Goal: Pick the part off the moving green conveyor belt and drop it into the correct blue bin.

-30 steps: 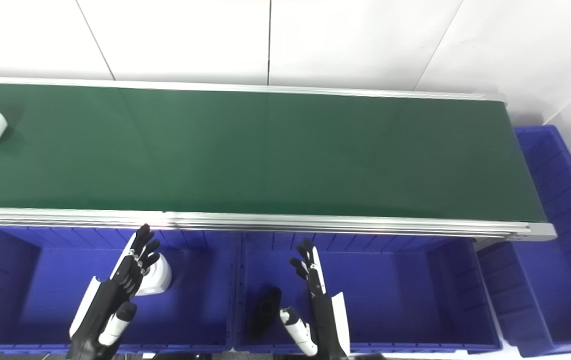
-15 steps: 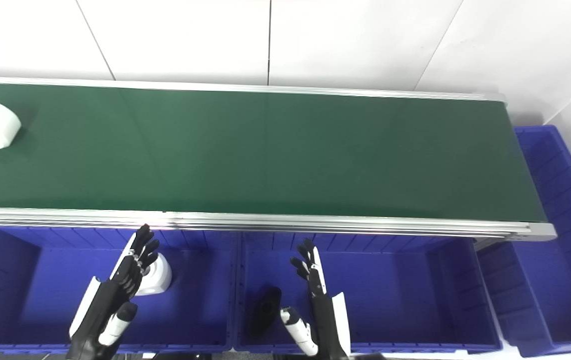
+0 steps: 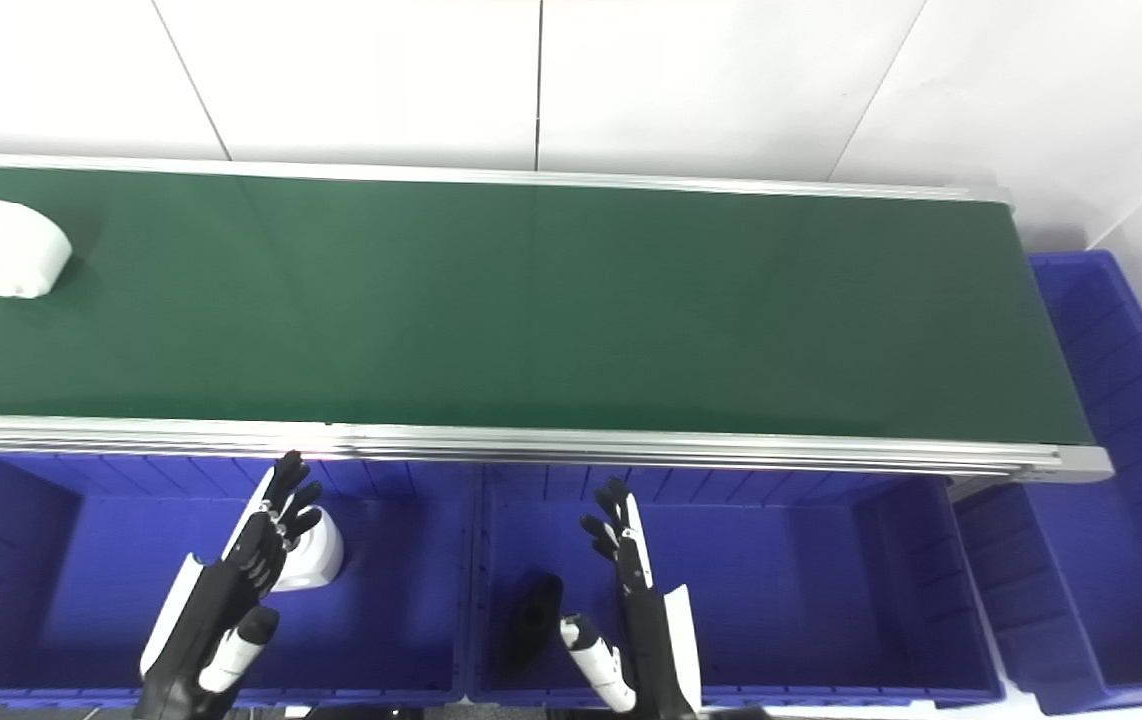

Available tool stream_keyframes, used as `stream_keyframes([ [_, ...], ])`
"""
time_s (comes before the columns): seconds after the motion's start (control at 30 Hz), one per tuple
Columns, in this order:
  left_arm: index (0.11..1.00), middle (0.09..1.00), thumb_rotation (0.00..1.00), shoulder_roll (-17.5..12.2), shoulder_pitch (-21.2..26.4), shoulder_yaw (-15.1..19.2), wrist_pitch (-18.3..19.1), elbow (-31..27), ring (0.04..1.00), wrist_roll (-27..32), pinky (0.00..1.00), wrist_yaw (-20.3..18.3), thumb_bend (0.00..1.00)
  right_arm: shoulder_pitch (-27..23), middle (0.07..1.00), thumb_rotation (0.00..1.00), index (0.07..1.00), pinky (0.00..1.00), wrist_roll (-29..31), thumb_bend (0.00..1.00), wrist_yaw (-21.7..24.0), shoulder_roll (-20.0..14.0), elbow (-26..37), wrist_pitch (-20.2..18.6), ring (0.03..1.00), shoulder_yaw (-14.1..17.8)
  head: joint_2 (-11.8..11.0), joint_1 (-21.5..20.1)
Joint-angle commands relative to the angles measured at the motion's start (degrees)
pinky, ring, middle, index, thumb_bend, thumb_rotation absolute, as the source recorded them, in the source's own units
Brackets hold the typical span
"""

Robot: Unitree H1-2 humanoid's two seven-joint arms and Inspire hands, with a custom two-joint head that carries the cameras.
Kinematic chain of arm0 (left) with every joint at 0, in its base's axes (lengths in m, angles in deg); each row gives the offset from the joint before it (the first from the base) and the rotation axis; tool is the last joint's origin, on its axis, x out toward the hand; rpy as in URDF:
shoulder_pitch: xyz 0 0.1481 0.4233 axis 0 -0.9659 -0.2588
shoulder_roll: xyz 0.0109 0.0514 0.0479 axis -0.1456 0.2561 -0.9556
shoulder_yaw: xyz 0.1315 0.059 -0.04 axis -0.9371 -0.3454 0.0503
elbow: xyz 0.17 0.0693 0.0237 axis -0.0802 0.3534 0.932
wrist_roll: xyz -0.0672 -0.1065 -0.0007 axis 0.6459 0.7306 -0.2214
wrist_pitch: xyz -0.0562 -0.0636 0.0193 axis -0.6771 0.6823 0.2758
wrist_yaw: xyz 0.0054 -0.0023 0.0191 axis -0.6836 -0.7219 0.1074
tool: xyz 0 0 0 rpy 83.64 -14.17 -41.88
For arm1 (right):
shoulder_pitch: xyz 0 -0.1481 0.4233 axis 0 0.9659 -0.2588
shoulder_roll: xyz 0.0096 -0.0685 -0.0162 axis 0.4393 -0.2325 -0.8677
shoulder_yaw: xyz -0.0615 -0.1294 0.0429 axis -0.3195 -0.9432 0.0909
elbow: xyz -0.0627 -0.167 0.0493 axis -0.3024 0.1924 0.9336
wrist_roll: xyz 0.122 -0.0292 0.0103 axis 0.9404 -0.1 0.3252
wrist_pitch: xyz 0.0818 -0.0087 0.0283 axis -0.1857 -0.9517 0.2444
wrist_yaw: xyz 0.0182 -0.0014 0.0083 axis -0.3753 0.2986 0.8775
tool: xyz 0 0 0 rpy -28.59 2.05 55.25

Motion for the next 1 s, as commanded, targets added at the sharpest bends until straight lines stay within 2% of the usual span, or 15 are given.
stream_keyframes([
  [0.0, 1.0, 1.0, 0.9, 0.02, -0.36, -0.06, -2.3, -0.02, 0.95, -0.67, 0.91, 0.81, 0.91, 0.6, 0.954, 0.99, 1.0, 0.88, -0.26, 0.85, -0.09, 2.07, 0.84, 2.77, 0.883, -2.04, -0.4, 0.86],
  [0.1, 1.0, 1.0, 0.91, 0.63, 0.27, -0.54, -3.71, 2.64, 0.944, -1.13, 0.9, 1.05, 0.9, -0.2, 0.962, 1.0, 1.0, 0.89, 0.94, 0.87, -0.4, 1.04, -0.36, 2.79, 0.89, -2.21, -3.68, 6.48],
  [0.13, 1.0, 1.0, 0.9, 0.84, 0.47, -0.69, -4.11, 3.43, 0.943, -1.2, 0.89, 1.16, 0.9, -0.45, 0.966, 1.0, 1.0, 0.89, 1.3, 0.88, -0.49, 0.72, -0.68, 2.79, 0.895, -2.28, -3.68, 6.48],
  [0.17, 1.0, 1.0, 0.9, 1.01, 0.9, -1.03, -4.7, 4.67, 0.949, -1.0, 0.91, 1.04, 0.91, -0.78, 0.971, 1.0, 1.0, 0.89, 1.75, 0.89, -0.59, 0.24, -1.07, 2.8, 0.901, -2.31, -5.25, 9.13],
  [0.2, 1.0, 1.0, 0.9, 1.09, 1.19, -1.28, -5.11, 5.47, 0.951, -0.85, 0.91, 0.99, 0.91, -1.01, 0.972, 1.0, 1.0, 0.89, 2.04, 0.89, -0.72, -0.09, -1.31, 2.8, 0.902, -2.38, -5.25, 9.13],
  [0.23, 1.0, 1.0, 0.9, 1.34, 1.51, -1.54, -5.38, 6.33, 0.953, -0.75, 0.92, 1.03, 0.91, -1.25, 0.973, 1.0, 1.0, 0.9, 2.5, 0.89, -0.85, -0.52, -1.42, 2.8, 0.904, -2.45, -6.46, 11.61],
  [0.27, 1.0, 0.994, 0.89, 1.5, 1.73, -1.74, -5.55, 6.89, 0.947, -0.7, 0.91, 1.12, 0.92, -1.43, 0.976, 1.0, 1.0, 0.9, 2.81, 0.88, -1.02, -0.84, -1.48, 2.8, 0.908, -2.57, -6.46, 11.61],
  [0.3, 1.0, 0.991, 0.89, 1.8, 1.98, -2.05, -5.7, 7.45, 0.944, -0.53, 0.91, 1.22, 0.93, -1.62, 0.977, 1.0, 1.0, 0.91, 2.98, 0.88, -1.4, -1.37, -1.39, 2.8, 0.909, -2.74, -7.37, 14.0],
  [0.37, 1.0, 0.98, 0.88, 2.33, 2.21, -2.53, -5.86, 8.12, 0.93, -0.59, 0.89, 1.47, 0.91, -1.81, 0.98, 1.0, 1.0, 0.92, 3.45, 0.91, -1.96, -2.22, -1.19, 2.8, 0.914, -2.94, -7.8, 15.62],
  [0.6, 1.0, 0.929, 0.92, 2.52, 2.18, -3.75, -5.93, 8.57, 0.868, -6.25, 0.79, 4.63, 0.92, -1.09, 0.997, 1.0, 1.0, 0.95, 4.7, 0.92, -1.81, -4.19, 0.24, 2.8, 0.939, -2.73, -8.25, 19.72],
  [0.73, 1.0, 0.926, 0.91, 2.9, 2.06, -4.8, -5.91, 8.7, 0.868, -5.45, 0.78, 4.77, 0.89, -1.18, 1.0, 1.0, 1.0, 1.0, 5.76, 0.93, -1.42, -5.36, 0.08, 2.8, 0.968, -2.68, -8.72, 22.18],
  [0.97, 1.0, 0.951, 0.88, 3.25, 2.63, -6.22, -5.79, 9.89, 0.885, -2.33, 0.8, 4.17, 0.88, -1.33, 1.0, 1.0, 1.0, 1.0, 7.32, 0.93, -0.18, -6.13, -0.7, 2.8, 0.998, -2.07, -10.3, 24.34],
])
